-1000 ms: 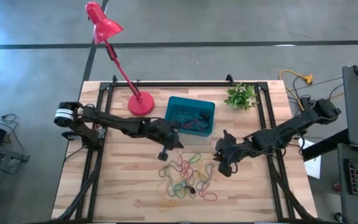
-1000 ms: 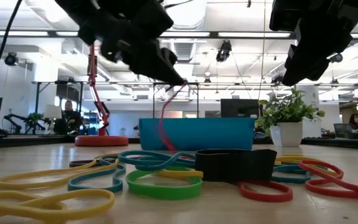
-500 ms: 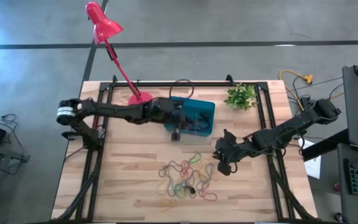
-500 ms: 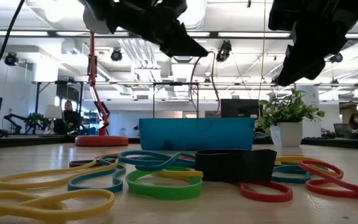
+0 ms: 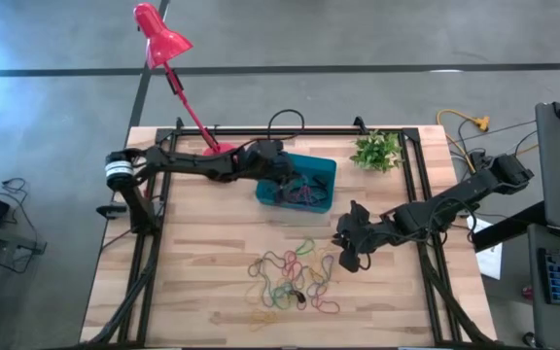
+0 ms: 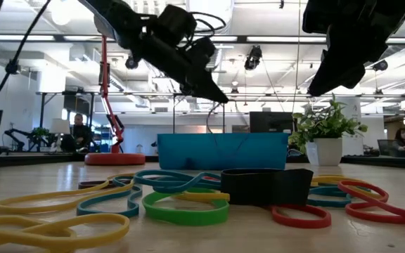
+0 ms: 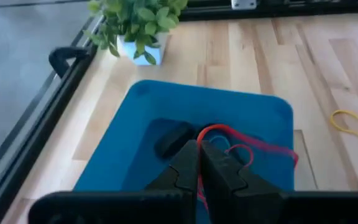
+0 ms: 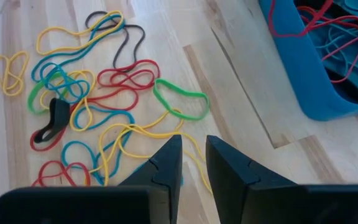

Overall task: Pick and place rubber bands into bin
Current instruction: Put the red rubber band into the blue bin

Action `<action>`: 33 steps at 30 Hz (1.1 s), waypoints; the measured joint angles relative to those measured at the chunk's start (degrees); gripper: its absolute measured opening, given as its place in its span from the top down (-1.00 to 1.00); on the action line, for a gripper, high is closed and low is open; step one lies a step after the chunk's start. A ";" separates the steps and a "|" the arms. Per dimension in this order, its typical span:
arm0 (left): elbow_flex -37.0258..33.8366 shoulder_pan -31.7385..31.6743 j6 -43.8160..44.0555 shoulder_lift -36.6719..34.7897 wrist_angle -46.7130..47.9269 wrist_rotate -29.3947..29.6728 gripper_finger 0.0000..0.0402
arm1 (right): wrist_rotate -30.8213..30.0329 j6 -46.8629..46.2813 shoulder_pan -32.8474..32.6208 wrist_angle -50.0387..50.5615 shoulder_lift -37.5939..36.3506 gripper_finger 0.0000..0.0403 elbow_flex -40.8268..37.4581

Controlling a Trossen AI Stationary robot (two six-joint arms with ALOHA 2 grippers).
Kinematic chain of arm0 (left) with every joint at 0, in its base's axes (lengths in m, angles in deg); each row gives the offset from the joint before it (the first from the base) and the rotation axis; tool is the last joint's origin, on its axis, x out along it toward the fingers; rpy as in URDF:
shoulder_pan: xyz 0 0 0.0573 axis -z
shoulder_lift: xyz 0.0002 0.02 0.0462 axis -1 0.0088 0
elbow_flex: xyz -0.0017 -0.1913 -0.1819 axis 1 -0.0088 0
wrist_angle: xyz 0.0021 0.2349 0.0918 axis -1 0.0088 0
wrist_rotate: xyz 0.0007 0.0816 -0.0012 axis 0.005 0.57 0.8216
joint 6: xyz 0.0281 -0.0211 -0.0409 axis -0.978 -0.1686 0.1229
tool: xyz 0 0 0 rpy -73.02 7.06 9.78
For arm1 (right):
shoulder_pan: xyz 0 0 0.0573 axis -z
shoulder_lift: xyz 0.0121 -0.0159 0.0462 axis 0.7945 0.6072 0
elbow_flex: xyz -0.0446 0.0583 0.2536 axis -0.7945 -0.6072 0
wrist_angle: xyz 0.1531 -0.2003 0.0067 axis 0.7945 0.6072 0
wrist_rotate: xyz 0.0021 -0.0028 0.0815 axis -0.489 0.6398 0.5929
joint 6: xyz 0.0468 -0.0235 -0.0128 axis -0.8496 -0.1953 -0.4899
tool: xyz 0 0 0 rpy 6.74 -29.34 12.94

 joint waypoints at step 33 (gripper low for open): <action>-1.41 -1.35 2.54 0.24 -1.67 -3.08 1.00 | -1.82 -0.35 0.00 -0.13 0.00 0.71 -0.76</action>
